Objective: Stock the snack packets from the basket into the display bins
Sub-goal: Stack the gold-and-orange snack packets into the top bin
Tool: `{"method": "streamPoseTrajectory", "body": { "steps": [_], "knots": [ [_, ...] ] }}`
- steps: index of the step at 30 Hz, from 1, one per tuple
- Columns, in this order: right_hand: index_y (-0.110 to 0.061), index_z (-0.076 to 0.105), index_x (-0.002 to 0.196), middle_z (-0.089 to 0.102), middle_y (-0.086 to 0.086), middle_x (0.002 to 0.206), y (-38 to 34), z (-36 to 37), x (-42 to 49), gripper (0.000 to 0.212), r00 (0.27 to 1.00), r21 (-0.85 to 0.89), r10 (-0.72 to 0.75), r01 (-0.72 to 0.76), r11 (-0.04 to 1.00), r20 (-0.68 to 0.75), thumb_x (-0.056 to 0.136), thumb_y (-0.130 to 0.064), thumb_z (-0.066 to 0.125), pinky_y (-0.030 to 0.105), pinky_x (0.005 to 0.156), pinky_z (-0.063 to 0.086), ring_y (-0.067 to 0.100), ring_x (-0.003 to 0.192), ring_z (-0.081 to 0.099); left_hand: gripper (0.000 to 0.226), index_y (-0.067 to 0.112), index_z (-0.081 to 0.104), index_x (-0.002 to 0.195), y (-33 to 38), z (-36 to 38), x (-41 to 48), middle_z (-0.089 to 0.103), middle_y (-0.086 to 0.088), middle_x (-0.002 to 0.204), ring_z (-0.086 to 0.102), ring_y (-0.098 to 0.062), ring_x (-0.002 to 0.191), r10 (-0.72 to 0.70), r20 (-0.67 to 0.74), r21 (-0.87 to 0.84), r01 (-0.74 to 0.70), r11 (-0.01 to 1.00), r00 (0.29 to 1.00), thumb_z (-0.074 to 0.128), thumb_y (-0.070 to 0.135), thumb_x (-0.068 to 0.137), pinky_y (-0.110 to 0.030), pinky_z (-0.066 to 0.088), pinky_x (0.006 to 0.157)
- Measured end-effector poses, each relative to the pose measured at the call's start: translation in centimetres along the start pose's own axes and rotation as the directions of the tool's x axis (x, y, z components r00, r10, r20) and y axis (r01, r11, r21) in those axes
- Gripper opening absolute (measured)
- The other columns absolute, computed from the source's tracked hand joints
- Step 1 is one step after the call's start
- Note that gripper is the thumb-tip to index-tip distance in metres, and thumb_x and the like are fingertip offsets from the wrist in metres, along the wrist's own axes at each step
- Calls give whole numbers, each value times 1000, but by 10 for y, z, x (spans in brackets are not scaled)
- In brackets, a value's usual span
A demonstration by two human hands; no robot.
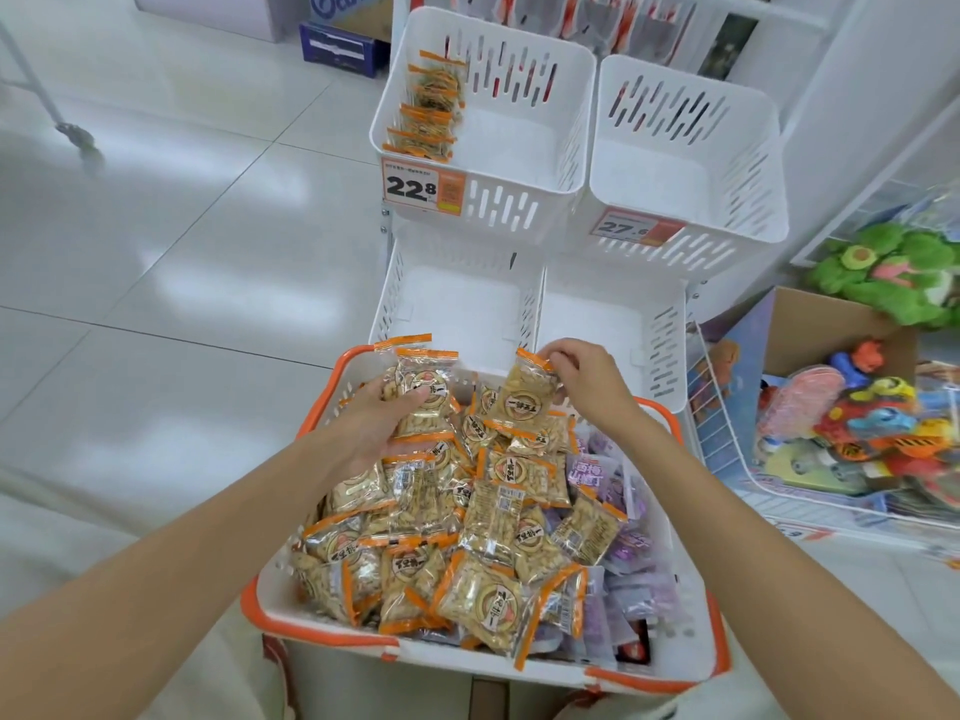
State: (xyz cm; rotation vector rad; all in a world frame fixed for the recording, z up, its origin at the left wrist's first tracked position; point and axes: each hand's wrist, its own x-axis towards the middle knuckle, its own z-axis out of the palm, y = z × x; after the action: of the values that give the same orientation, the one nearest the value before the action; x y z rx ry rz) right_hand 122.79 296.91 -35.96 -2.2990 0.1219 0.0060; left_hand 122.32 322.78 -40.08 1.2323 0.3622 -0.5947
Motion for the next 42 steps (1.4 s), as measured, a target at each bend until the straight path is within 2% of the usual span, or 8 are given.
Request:
{"method": "streamPoseTrajectory", "body": {
  "steps": [3,5,17,21,24,29,35,42],
  "knots": [
    [-11,67,100,66,14,92,-21,2,-3,23,995,240,42,-63,969,90,102,-5,45,29,58,59,25,65,65,93,26,32,151,5,5,-4,21,-22,158,30,-42,141,7,41,5,-8,1000,999,84,31,74,-51,59,81],
    [-6,67,106,67,15,91,-36,6,-7,22,993,336,43,-79,938,112,102,-6,46,29,60,60,24,66,67,103,27,40,146,8,10,-9,41,-14,151,46,-35,134,-11,152,27,7,1000,988,91,43,58,-46,59,82],
    [-41,63,120,59,11,120,-65,-4,-2,47,967,390,-75,-27,920,243,84,-14,75,39,90,56,24,104,64,39,25,45,91,26,45,-36,74,-16,94,70,-29,92,-18,346,-59,41,997,938,64,-8,82,-38,59,83],
    [-20,59,104,62,9,105,-68,-13,-1,38,986,378,-62,-2,926,158,77,3,74,38,74,54,22,80,64,49,20,48,108,27,41,-33,73,-19,95,73,-27,84,-29,290,-44,43,998,957,63,-18,80,-39,61,78],
    [-27,51,111,59,8,103,-66,-16,0,51,995,393,-14,-26,919,97,77,5,72,33,71,54,22,76,62,92,12,28,149,30,35,-20,64,-27,119,73,-32,89,21,190,-187,16,982,982,69,-19,73,-34,61,65],
    [-18,53,91,50,7,92,-62,7,-3,29,993,411,84,-45,911,-77,79,-16,79,35,67,51,21,74,55,88,11,30,148,39,35,-22,67,-21,117,72,-31,95,144,99,-284,-111,952,985,67,-21,74,-37,62,74],
    [-15,47,124,65,12,118,-68,19,-5,44,941,544,163,-308,781,298,88,-16,73,40,89,57,26,95,70,95,20,25,151,39,39,-22,66,-18,121,70,-29,103,162,180,-172,-131,976,970,66,-22,76,-42,56,92],
    [-19,48,131,65,7,125,-89,27,3,29,943,653,91,-288,701,319,103,-23,48,39,100,50,22,114,64,58,16,44,134,57,61,-22,65,-14,122,69,-28,106,177,304,22,-193,981,936,70,-1,85,-51,56,88]
  ]
}}
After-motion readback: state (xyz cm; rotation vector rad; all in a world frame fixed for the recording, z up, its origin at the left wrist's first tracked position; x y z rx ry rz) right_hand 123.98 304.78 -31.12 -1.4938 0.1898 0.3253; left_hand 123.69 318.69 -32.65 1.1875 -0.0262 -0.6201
